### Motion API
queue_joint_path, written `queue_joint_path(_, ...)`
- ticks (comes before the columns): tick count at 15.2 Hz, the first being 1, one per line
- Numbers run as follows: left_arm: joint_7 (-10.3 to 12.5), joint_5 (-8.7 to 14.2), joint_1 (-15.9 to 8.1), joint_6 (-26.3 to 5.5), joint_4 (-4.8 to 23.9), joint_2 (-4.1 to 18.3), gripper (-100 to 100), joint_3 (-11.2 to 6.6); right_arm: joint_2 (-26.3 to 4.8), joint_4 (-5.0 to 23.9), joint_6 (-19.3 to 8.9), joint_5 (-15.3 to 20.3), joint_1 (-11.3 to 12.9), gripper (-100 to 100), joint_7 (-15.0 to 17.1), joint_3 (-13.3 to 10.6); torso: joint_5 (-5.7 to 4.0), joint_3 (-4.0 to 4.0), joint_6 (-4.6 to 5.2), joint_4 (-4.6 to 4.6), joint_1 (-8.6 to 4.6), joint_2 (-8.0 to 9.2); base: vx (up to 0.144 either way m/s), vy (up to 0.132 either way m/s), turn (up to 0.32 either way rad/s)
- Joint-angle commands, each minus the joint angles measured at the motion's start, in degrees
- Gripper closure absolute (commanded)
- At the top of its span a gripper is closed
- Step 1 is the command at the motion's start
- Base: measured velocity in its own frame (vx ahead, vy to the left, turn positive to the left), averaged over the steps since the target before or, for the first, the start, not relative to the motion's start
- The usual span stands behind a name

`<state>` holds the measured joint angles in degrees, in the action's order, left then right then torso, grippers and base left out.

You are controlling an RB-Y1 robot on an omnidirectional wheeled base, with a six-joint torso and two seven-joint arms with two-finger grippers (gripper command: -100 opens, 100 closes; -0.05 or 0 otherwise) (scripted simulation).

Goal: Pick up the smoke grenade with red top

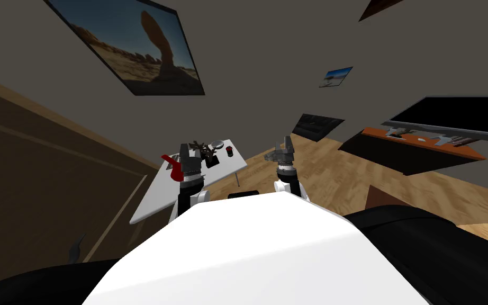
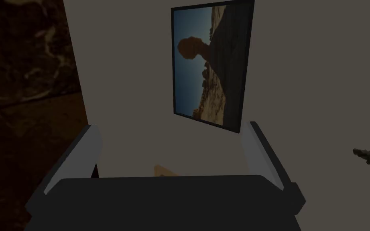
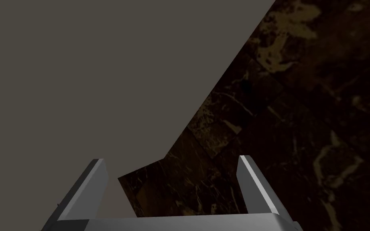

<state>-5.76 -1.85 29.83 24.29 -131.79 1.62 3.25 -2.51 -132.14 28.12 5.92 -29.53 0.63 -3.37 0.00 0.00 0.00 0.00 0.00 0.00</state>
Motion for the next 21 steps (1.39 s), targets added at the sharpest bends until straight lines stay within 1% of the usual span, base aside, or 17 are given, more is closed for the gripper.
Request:
queue_joint_path(1,0.1,0.2,-0.1,-0.6,0.1,1.7,-100,-0.11,0.0,0.0,0.0,0.0,0.0,0,0.0,0.0,0.00,0.00,0.00,0.00,0.00,0.00,-0.045,-0.025,-0.020)
queue_joint_path(3,0.2,0.8,-0.3,-2.2,0.4,4.3,-100,-0.36,0.0,0.0,0.0,0.0,0.0,0,0.0,0.0,-0.03,0.14,0.01,0.05,-0.14,0.27,-0.123,-0.056,-0.054)
queue_joint_path(5,0.4,1.7,-0.6,-4.5,0.9,7.2,-100,-0.75,0.0,0.0,0.0,0.0,0.0,0,0.0,0.0,-0.05,0.31,0.02,0.11,-0.23,0.55,-0.146,-0.071,-0.110)
queue_joint_path(6,0.4,1.7,-0.6,-4.5,0.9,7.3,-100,-0.75,0.0,0.0,0.0,0.0,0.0,0,0.0,0.0,-0.06,0.33,0.03,0.12,-0.27,0.57,-0.095,-0.062,-0.079)
queue_joint_path(8,0.6,2.8,-1.0,-7.5,1.4,10.4,-100,-1.26,0.0,0.0,0.0,0.0,0.0,0,0.0,0.0,-0.05,0.24,0.02,0.10,-0.23,0.40,-0.056,-0.049,-0.089)
queue_joint_path(9,0.6,2.8,-1.0,-7.5,1.4,10.5,-100,-1.26,0.0,0.0,0.0,0.0,0.0,0,0.0,0.0,-0.05,0.19,0.03,0.08,-0.20,0.32,-0.038,-0.035,-0.096)
queue_joint_path(11,0.9,4.2,-1.5,-10.6,2.2,13.6,-100,-1.88,0.0,0.0,0.0,0.0,0.0,0,0.0,0.0,-0.03,0.12,0.02,0.05,-0.12,0.20,-0.027,-0.033,-0.131)
queue_joint_path(12,0.9,4.2,-1.5,-11.1,2.2,13.8,-100,-1.88,0.0,0.0,0.0,0.0,0.0,0,0.0,0.0,-0.03,0.10,0.03,0.04,-0.11,0.17,-0.023,-0.030,-0.125)
queue_joint_path(13,1.0,4.9,-1.7,-12.9,2.5,15.6,-100,-2.22,0.0,0.0,0.0,0.0,0.0,0,0.0,0.0,-0.02,0.08,0.02,0.03,-0.10,0.14,-0.020,-0.031,-0.144)
queue_joint_path(14,1.0,4.9,-1.7,-13.1,2.5,15.6,-100,-2.22,0.0,0.0,0.0,0.0,0.0,0,0.0,0.0,-0.02,0.07,0.03,0.03,-0.10,0.12,-0.016,-0.027,-0.102)
queue_joint_path(15,1.2,5.7,-2.0,-15.2,3.0,17.4,-100,-2.59,0.0,0.0,0.0,0.0,0.0,0,0.0,0.0,-0.02,0.06,0.02,0.02,-0.09,0.10,-0.009,-0.027,-0.106)
queue_joint_path(16,1.2,5.7,-2.0,-15.2,3.0,17.4,-100,-2.59,0.0,0.0,0.0,0.0,0.0,0,0.0,0.0,-0.02,0.04,0.02,0.02,-0.08,0.07,-0.006,-0.024,-0.092)
queue_joint_path(17,1.4,6.6,-2.3,-17.0,3.4,19.2,-100,-2.97,0.0,0.0,0.0,0.0,0.0,0,0.0,0.0,-0.02,0.03,0.02,0.01,-0.07,0.05,-0.003,-0.025,-0.119)
queue_joint_path(18,1.4,6.6,-2.3,-17.5,3.4,19.2,-100,-2.97,0.0,0.0,0.0,0.0,0.0,0,0.0,0.0,-0.02,0.02,0.02,0.01,-0.06,0.04,-0.002,-0.020,-0.111)
queue_joint_path(19,1.6,7.5,-2.6,-19.0,3.9,21.0,-100,-3.37,0.0,0.0,0.0,0.0,0.0,0,0.0,0.0,-0.01,0.02,0.02,0.01,-0.05,0.03,-0.001,-0.023,-0.162)
queue_joint_path(20,1.6,7.5,-2.6,-19.8,3.9,21.0,-100,-3.37,0.0,0.0,0.0,0.0,0.0,0,0.0,0.0,-0.01,0.01,0.04,0.01,-0.05,0.02,0.000,-0.020,-0.128)
queue_joint_path(21,1.8,8.4,-2.9,-21.5,4.3,22.9,-100,-3.79,0.0,0.0,0.0,0.0,0.0,0,0.0,0.0,-0.01,0.01,0.02,0.00,-0.05,0.01,0.001,-0.020,-0.123)
